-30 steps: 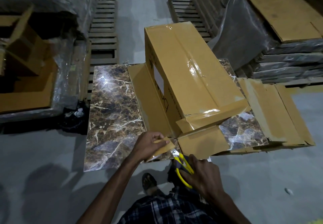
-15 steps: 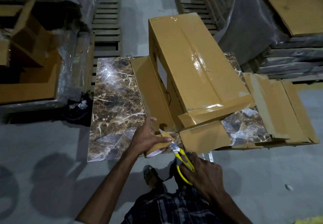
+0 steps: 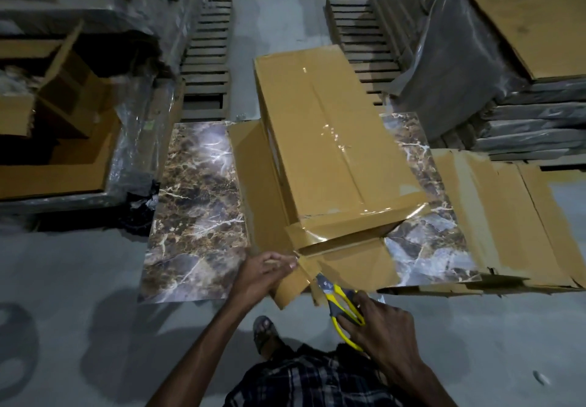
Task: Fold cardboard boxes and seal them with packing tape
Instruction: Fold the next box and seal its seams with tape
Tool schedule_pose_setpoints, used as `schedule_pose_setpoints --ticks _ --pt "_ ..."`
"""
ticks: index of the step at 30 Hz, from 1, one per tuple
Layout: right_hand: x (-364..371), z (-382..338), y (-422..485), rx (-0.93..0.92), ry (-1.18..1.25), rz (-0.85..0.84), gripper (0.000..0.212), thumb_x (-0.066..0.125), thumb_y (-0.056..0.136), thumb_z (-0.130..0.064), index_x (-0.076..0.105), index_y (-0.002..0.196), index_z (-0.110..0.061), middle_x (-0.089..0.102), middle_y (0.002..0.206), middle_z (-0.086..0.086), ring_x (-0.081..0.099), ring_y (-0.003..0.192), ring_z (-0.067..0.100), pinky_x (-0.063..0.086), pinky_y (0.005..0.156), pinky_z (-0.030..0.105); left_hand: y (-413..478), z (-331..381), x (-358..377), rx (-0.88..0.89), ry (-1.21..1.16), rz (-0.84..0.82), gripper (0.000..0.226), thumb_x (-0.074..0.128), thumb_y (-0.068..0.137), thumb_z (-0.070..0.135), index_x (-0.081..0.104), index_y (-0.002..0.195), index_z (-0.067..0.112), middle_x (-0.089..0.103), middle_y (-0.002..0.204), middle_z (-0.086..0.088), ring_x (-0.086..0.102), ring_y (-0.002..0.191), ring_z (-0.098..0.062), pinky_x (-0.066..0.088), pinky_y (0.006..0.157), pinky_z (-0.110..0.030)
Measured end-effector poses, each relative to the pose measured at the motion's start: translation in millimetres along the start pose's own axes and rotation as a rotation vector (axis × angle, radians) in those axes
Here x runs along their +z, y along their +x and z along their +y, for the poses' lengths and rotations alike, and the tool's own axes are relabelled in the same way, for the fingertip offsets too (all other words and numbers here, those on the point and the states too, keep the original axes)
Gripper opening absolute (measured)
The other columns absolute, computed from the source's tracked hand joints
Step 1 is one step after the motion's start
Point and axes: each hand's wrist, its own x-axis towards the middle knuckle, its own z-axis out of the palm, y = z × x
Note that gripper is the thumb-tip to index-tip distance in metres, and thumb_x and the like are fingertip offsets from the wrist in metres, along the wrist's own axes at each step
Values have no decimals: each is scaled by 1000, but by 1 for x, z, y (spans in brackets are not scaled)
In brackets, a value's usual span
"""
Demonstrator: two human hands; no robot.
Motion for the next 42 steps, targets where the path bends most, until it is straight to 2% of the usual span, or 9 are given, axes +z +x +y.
schedule_pose_setpoints --ticks 9,18,21,24,27,33,36,39,42 --pt "-6 196 -28 151 -68 -95 41 71 66 -62 76 95 -33 65 55 -5 62 43 16 25 39 22 12 21 193 23 65 -43 17 83 86 34 76 101 33 78 91 3 74 92 -20 60 87 -49" --pt "25 323 11 293 -41 -9 35 69 89 -55 68 93 -21 68 66 6 68 59 33 33 47 31 122 87 331 2 173 -40 36 74 83 49 66 113 31 71 100 6 68 98 -15 56 79 -31" --pt "34 337 29 386 18 -59 38 68 92 -56 67 106 -21 75 83 11 72 77 37 43 57 35 139 93 346 -31 218 -63 34 73 95 34 62 122 17 65 102 3 62 96 -14 51 65 -20" --pt "46 346 37 402 13 -95 39 67 92 -57 66 110 -23 75 89 7 73 82 34 46 60 33 134 89 343 -14 223 0 48 75 85 48 58 125 27 72 119 3 67 107 -14 58 85 -30" --pt "58 354 39 392 17 -124 38 69 91 -54 64 102 -18 72 86 9 71 78 35 44 57 35 103 71 328 -26 190 27 26 73 92 36 57 113 39 70 110 4 68 104 -16 55 86 -39" --pt "62 355 37 388 67 -198 41 73 90 -49 66 110 -14 69 93 12 70 83 38 40 58 35 6 38 272 -73 130 40 12 73 96 38 70 104 45 74 108 14 68 105 -5 54 90 -30" --pt "49 346 38 435 115 -211 43 72 89 -50 70 106 -11 67 93 13 69 88 38 44 64 38 -39 43 235 -79 77 201 7 74 96 31 76 95 37 77 100 15 69 101 -2 55 92 -35" --pt "16 315 42 457 258 -49 45 72 92 -45 74 117 -8 73 105 15 70 94 37 53 75 42 -65 58 198 8 58 622 22 74 95 14 75 83 32 75 83 18 69 82 4 53 77 -15" --pt "-34 247 60 491 616 162 48 69 96 -41 69 133 -10 71 127 7 66 114 26 51 95 40 -69 82 166 151 8 987 18 71 98 25 71 100 42 73 92 20 68 92 -3 46 76 -7"
